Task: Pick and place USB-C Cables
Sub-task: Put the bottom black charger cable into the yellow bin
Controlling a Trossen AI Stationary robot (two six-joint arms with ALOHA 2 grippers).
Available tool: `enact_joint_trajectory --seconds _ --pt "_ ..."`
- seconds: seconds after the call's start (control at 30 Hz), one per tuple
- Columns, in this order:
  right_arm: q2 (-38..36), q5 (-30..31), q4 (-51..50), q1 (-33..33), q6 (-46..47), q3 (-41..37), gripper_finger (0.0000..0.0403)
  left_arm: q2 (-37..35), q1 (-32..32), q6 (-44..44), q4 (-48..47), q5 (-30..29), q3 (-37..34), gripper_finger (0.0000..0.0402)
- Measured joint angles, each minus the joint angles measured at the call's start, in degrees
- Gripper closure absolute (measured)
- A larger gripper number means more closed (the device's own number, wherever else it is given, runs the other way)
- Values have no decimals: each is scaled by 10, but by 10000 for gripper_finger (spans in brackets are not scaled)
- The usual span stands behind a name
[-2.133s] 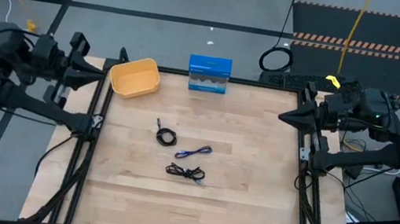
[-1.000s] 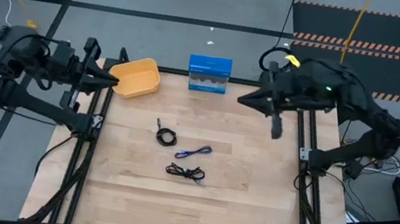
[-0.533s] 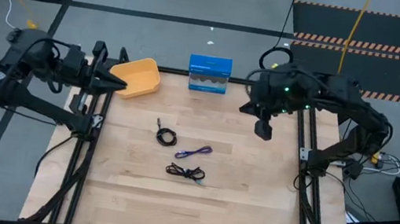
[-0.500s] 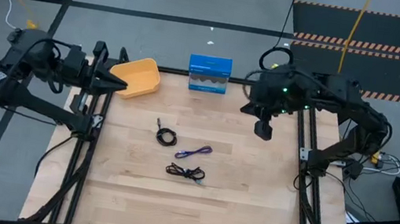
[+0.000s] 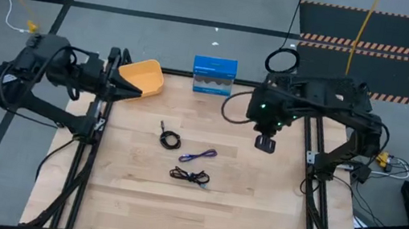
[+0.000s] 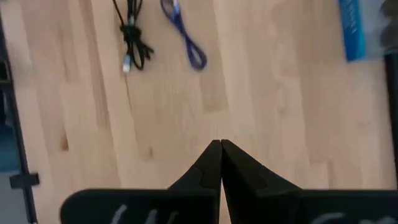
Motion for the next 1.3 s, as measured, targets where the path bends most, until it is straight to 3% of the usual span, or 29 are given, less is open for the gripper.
enact_joint_trajectory --seconds 0.3,0.83,1.3 --pt "22 0 90 0 -6 -93 403 0 0 0 0 0 0 366" --pt "193 -1 231 75 -24 -96 403 1 0 -1 0 0 0 366" --pt "283 -1 356 139 0 -96 398 26 0 -2 -29 0 0 366"
